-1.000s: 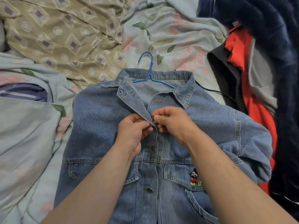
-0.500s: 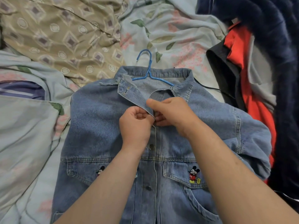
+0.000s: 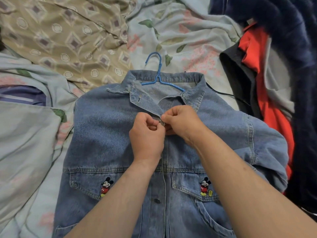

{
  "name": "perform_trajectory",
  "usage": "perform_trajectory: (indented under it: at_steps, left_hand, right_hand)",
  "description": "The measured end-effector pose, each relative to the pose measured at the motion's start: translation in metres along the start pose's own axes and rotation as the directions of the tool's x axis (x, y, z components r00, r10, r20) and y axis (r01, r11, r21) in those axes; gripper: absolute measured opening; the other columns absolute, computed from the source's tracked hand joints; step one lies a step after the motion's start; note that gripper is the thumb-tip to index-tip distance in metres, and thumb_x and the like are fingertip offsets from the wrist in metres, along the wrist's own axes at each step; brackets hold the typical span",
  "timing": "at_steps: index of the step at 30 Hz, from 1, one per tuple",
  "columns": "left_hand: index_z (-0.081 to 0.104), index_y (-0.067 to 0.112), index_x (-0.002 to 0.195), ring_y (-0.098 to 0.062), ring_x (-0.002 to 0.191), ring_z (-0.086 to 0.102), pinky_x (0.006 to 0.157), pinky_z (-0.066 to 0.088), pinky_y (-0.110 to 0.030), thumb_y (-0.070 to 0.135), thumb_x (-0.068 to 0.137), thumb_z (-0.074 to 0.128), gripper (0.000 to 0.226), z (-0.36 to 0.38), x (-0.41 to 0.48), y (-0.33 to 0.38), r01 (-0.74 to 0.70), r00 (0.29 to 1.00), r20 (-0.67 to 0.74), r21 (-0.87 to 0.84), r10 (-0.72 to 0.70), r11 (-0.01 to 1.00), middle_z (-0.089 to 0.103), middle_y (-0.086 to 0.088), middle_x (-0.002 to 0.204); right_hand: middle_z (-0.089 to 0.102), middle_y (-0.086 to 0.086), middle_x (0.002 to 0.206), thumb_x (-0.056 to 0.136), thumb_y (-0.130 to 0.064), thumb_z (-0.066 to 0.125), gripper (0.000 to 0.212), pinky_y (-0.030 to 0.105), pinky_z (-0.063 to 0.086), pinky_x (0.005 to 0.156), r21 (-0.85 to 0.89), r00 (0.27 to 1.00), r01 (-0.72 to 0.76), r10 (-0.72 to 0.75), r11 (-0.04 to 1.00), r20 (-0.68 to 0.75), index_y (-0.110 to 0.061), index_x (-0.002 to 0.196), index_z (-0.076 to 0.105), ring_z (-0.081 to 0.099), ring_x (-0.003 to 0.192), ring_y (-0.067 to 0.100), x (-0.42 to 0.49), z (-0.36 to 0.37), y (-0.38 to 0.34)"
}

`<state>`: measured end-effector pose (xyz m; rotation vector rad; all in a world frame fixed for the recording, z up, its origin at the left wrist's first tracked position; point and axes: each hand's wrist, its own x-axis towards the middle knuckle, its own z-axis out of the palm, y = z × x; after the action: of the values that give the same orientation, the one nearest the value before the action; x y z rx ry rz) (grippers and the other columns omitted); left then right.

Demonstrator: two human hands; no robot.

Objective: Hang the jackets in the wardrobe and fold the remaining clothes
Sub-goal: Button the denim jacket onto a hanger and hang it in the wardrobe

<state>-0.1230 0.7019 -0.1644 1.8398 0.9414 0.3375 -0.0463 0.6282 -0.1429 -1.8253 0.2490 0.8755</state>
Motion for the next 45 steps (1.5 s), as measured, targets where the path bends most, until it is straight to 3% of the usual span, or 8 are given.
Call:
perform_trajectory:
  at_steps: [7, 11, 17, 23, 29, 34, 40, 45]
  left_hand:
    - [0.052, 0.019, 0.069, -0.013, 0.064, 0.064, 0.063, 0.051, -0.031, 0.011, 0.063, 0.067, 0.019, 0.009, 0.011, -0.003, 0.235, 0.972, 0.016, -0.087, -0.234, 0.968, 0.063, 0.001, 0.065]
    - [0.054, 0.011, 0.076, -0.017, 0.050, 0.063, 0.052, 0.055, -0.028, 0.004, 0.064, 0.068, 0.020, 0.013, 0.020, -0.002, 0.474, 0.880, 0.136, -0.321, -0.455, 0.820, 0.062, -0.008, 0.065]
    - [0.055, 0.002, 0.078, -0.008, 0.043, 0.052, 0.042, 0.049, -0.017, -0.016, 0.081, 0.054, 0.018, 0.008, 0.033, -0.003, 0.657, 0.753, 0.312, -0.409, -0.580, 0.633, 0.054, -0.010, 0.061]
    - [0.059, 0.007, 0.070, -0.002, 0.042, 0.053, 0.041, 0.047, -0.016, -0.014, 0.084, 0.054, 0.026, 0.004, 0.034, -0.011, 0.596, 0.789, 0.387, -0.295, -0.477, 0.747, 0.058, 0.003, 0.049]
    - [0.058, 0.008, 0.082, -0.007, 0.054, 0.056, 0.046, 0.051, -0.020, -0.015, 0.083, 0.056, 0.023, 0.003, 0.030, -0.019, 0.512, 0.820, 0.410, -0.212, -0.400, 0.833, 0.057, -0.003, 0.071]
    - [0.060, 0.012, 0.083, -0.009, 0.060, 0.058, 0.046, 0.053, -0.024, -0.007, 0.082, 0.070, 0.021, 0.003, 0.024, -0.024, 0.432, 0.852, 0.393, -0.152, -0.347, 0.889, 0.056, -0.006, 0.076]
    - [0.065, 0.010, 0.081, -0.004, 0.056, 0.061, 0.046, 0.056, -0.029, -0.004, 0.083, 0.071, 0.015, -0.004, 0.027, -0.027, 0.462, 0.814, 0.482, -0.201, -0.324, 0.864, 0.060, -0.001, 0.067]
    - [0.066, 0.006, 0.081, -0.001, 0.052, 0.058, 0.048, 0.056, -0.028, 0.001, 0.087, 0.069, 0.009, -0.003, 0.030, -0.028, 0.482, 0.787, 0.508, -0.149, -0.352, 0.863, 0.058, -0.004, 0.068]
  right_hand:
    - [0.060, 0.006, 0.071, 0.090, 0.000, 0.061, 0.024, 0.035, 0.054, 0.070, -0.149, 0.989, 0.043, -0.063, 0.988, -0.134, -0.016, 0.072, 0.056, 0.058, 0.069, 0.022, 0.012, 0.011, 0.018]
    - [0.064, 0.017, 0.081, 0.091, 0.004, 0.055, 0.018, 0.053, 0.055, 0.081, -0.047, 0.995, 0.000, -0.004, 0.999, -0.097, -0.010, 0.079, 0.061, 0.065, 0.080, 0.040, 0.016, 0.014, 0.024]
    - [0.062, 0.008, 0.068, 0.093, 0.010, 0.050, 0.026, 0.027, 0.053, 0.060, 0.098, 0.999, -0.032, 0.032, 0.995, 0.007, -0.009, 0.081, 0.063, 0.056, 0.057, 0.015, 0.015, 0.012, 0.026]
    - [0.055, 0.000, 0.061, 0.094, 0.011, 0.052, 0.030, 0.021, 0.057, 0.054, 0.016, 1.000, 0.023, -0.023, 1.000, -0.005, -0.016, 0.082, 0.059, 0.056, 0.045, 0.005, 0.019, 0.008, 0.032]
    - [0.066, 0.015, 0.068, 0.087, 0.007, 0.051, 0.034, 0.043, 0.061, 0.064, -0.286, 0.999, 0.039, -0.032, 0.958, 0.028, -0.020, 0.072, 0.066, 0.067, 0.053, 0.025, 0.031, 0.006, 0.021]
    - [0.051, 0.003, 0.058, 0.095, 0.005, 0.054, 0.020, 0.027, 0.055, 0.048, -0.153, 0.990, -0.024, 0.044, 0.988, 0.134, -0.012, 0.086, 0.061, 0.046, 0.035, 0.004, 0.030, -0.002, 0.016]
    - [0.057, 0.009, 0.075, 0.095, 0.007, 0.052, 0.016, 0.025, 0.052, 0.060, 0.030, 0.981, -0.076, 0.070, 0.997, 0.182, -0.006, 0.103, 0.057, 0.052, 0.061, 0.015, 0.025, -0.005, 0.023]
    - [0.050, 0.001, 0.058, 0.094, 0.010, 0.053, 0.023, 0.021, 0.051, 0.059, 0.022, 0.990, 0.015, -0.017, 1.000, 0.142, -0.013, 0.088, 0.054, 0.050, 0.056, 0.009, 0.021, -0.004, 0.034]
